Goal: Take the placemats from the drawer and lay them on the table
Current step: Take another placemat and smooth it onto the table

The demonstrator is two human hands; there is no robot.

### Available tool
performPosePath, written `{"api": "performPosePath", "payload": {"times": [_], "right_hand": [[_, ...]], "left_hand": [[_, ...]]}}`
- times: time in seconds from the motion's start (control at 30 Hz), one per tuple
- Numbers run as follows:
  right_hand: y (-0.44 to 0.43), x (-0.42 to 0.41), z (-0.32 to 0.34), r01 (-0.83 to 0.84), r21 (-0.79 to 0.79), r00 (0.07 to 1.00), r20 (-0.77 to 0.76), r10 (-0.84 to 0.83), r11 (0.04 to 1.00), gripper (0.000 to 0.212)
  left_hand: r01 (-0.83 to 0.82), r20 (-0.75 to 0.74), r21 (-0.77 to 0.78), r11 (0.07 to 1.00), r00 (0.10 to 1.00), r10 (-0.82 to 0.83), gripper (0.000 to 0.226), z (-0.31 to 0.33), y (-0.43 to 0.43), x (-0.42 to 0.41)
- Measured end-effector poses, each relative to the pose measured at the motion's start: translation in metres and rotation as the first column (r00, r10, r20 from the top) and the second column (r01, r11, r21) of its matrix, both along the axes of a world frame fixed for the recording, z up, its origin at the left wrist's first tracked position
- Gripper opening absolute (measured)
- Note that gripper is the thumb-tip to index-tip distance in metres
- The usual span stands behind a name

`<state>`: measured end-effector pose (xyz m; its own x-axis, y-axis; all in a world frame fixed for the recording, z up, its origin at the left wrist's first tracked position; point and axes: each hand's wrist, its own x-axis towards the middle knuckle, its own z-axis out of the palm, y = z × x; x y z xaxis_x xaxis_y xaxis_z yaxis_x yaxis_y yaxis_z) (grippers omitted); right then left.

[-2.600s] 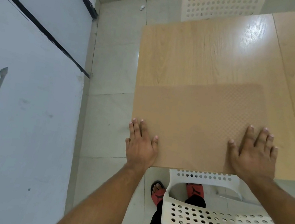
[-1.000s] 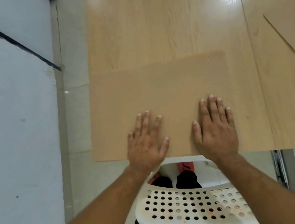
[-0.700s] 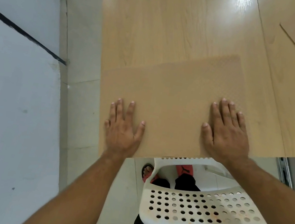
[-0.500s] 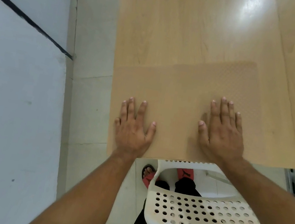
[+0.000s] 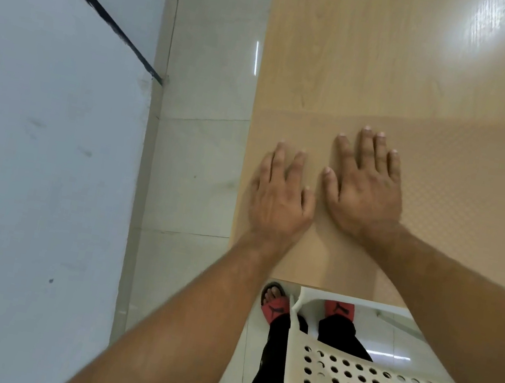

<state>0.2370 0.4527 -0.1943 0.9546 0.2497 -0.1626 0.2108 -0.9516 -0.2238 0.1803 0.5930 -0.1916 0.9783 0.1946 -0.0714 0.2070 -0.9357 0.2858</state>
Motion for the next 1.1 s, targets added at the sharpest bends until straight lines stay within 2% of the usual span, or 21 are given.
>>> {"api": "performPosePath", "payload": {"times": [0.17,0.47,0.63,0.77,0.93,1.1], "right_hand": [[0.0,0.0,-0.002,0.013,0.001,1.0,0.029,-0.014,1.0,0.064],[0.001,0.001,-0.002,0.022,0.022,0.999,0.024,-0.023,1.0,0.062],[0.001,0.001,0.0,0.024,0.054,1.0,0.018,-0.025,0.998,0.059],[-0.001,0.001,-0.001,0.008,0.046,1.0,-0.004,-0.008,0.999,0.057],[-0.01,0.009,-0.001,0.011,0.031,0.999,-0.05,-0.009,0.999,0.061],[-0.068,0.022,0.0,0.131,-0.047,0.991,-0.023,-0.133,0.99,0.074]], "left_hand": [[0.05,-0.101,0.014,0.999,0.994,-0.049,0.068,-0.004,0.011,0.031],[0.069,-0.087,0.048,0.996,0.994,-0.065,0.069,-0.01,-0.019,-0.092],[0.015,-0.066,-0.049,0.999,0.998,-0.018,0.069,0.004,-0.017,-0.034],[0.125,-0.121,-0.166,0.978,0.982,-0.146,0.064,0.009,-0.019,0.026],[0.112,-0.093,-0.044,0.993,0.989,-0.116,0.06,-0.003,-0.023,0.035],[0.163,-0.149,0.033,0.986,0.976,-0.156,0.069,-0.001,-0.025,0.034]]}}
